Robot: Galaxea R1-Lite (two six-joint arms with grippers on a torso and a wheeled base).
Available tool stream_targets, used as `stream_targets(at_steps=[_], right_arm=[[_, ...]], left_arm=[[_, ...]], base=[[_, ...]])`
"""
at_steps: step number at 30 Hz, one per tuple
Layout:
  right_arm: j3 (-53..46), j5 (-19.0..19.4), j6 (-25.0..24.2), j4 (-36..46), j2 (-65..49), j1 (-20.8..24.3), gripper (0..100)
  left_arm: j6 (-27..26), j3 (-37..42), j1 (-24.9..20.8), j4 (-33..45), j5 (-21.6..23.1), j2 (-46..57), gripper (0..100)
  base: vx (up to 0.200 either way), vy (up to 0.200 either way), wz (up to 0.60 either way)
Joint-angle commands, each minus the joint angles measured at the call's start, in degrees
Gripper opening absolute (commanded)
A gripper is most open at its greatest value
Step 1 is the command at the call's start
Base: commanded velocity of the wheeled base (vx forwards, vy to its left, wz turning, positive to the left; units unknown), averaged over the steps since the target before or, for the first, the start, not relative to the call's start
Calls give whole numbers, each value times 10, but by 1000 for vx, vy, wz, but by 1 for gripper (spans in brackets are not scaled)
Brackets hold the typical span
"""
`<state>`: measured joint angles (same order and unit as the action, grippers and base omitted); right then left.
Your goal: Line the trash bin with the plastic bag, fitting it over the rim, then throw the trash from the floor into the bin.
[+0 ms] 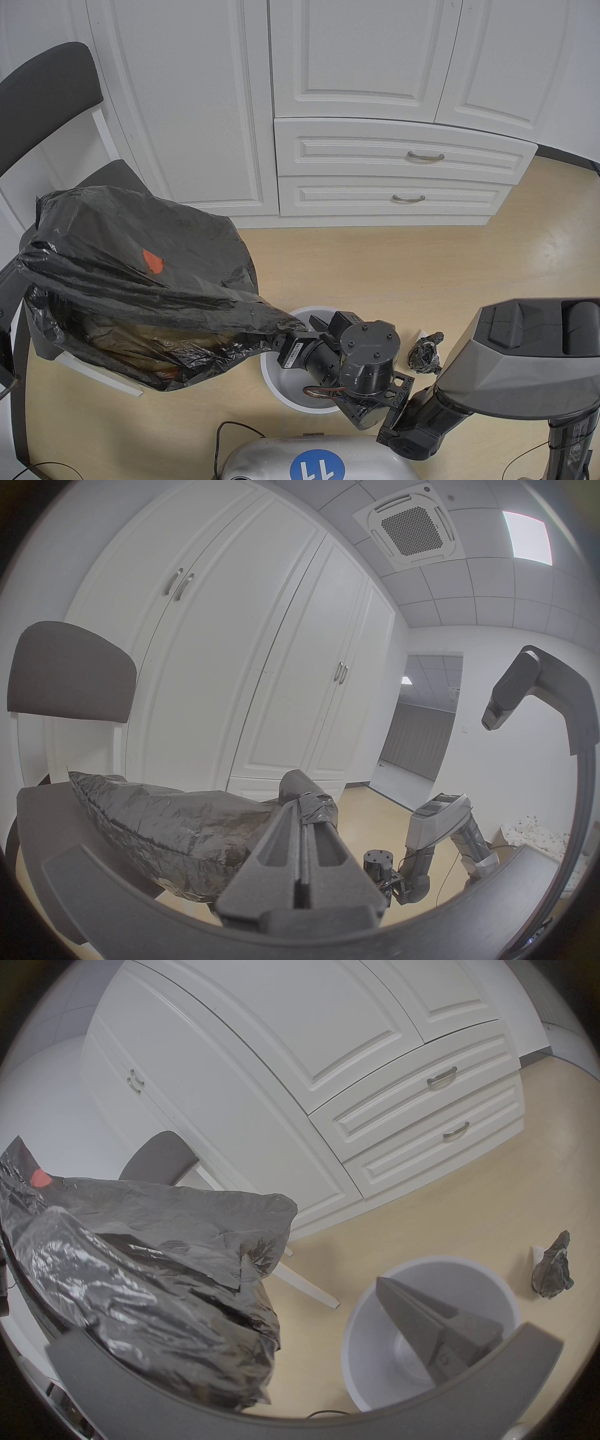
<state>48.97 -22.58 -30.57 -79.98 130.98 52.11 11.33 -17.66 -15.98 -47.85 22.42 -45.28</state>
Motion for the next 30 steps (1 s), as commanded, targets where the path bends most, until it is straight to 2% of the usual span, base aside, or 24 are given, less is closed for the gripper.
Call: stream_targets(at_steps=[1, 10, 16, 18, 22, 27, 28, 30], right_arm=[[2, 1, 0, -5, -4, 0, 0], [-8, 2, 17, -14, -53, -11, 0], [-79, 9, 132, 14, -164, -53, 0], [-96, 8, 154, 40, -208, -64, 0], [-112, 9, 174, 128, -308, -76, 0], [-125, 8, 183, 230, -426, -73, 0], [-128, 8, 186, 241, -440, -72, 0], [-141, 8, 210, 274, -486, -69, 0]], left_arm=[[0, 2, -1, 0, 1, 1, 0], [0, 20, -17, 4, 1, -24, 0], [-5, 41, -17, 8, -1, -58, 0], [-12, 49, -18, 17, -1, -64, 0], [-56, 54, -27, 78, -1, -74, 0], [-119, 42, -57, 196, -7, -74, 0], [-122, 39, -62, 208, -15, -74, 0], [-125, 23, -85, 246, -64, -78, 0]], base=[[0, 0, 0], [0, 0, 0], [0, 0, 0], [0, 0, 0], [0, 0, 0], [0, 0, 0], [0, 0, 0], [0, 0, 0]])
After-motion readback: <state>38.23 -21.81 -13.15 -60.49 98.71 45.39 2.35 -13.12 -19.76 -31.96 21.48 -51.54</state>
